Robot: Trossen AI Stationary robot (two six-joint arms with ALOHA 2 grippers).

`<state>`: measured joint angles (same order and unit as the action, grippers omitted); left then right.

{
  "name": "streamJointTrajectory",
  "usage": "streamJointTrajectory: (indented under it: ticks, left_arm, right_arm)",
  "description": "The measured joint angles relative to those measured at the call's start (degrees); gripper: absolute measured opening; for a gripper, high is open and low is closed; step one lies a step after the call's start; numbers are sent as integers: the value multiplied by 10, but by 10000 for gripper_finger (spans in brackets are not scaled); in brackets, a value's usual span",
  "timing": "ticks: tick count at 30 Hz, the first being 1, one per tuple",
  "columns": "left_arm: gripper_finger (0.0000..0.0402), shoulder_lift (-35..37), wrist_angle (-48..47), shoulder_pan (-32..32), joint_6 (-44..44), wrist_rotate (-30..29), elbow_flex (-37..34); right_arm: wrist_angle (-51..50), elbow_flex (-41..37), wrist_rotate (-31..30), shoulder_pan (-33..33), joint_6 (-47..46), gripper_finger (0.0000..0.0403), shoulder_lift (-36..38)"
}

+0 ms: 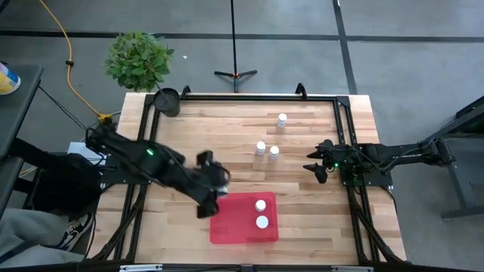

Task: Pick and place pill bottles into a basket
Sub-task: Put the white pill bottle into the pink bin

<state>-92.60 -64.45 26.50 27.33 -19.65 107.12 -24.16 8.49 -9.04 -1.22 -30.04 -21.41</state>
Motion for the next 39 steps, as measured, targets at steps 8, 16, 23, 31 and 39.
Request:
streamJointTrajectory:
  ticks: [8,16,23,31,39]
  left_arm:
    - [185,0,288,1,17,-1,-209]
    - [185,0,422,1,65,-23,-318]
    - [185,-7,469,1,78,-39,-354]
    - [185,-62,520,1,108,-22,-355]
    - [185,-111,541,2,139,12,-356]
  right_arm:
    - [0,0,0,0,-1,263,0]
    - [0,0,4,0,0,263,0]
    - [1,0,4,0,0,263,0]
    - [4,0,4,0,0,264,0]
    - [4,0,3,0,0,264,0]
